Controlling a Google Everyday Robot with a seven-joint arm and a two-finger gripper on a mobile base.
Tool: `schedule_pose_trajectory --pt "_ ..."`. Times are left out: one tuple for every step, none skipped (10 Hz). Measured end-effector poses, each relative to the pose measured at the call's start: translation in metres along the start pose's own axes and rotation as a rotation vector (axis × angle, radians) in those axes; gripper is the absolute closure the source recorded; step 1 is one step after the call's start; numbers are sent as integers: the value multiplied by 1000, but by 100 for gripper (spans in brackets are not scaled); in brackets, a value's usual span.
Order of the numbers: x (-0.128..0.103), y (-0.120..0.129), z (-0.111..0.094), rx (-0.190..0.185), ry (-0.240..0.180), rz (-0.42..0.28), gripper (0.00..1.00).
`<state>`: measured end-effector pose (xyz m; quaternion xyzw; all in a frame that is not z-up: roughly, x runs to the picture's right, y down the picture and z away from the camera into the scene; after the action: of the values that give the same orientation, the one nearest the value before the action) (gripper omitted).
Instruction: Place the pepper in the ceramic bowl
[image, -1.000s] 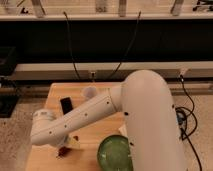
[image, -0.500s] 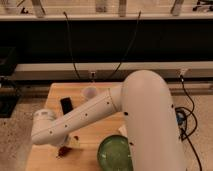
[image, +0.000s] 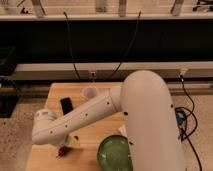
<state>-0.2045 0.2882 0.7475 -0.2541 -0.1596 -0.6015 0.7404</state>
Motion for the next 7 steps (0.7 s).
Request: schedule_pose_trajectory --pt "0 -1 0 2 0 1 20" --pt "1 -1 0 3 0 1 22" --pt "2 -1 0 4 0 1 25" --pt "3 -1 0 5 0 4 30" --pt "4 -1 0 6 1 6 31" --pt "4 -1 1 6 1 5 30" --pt "4 -1 4 7 -1 5 27"
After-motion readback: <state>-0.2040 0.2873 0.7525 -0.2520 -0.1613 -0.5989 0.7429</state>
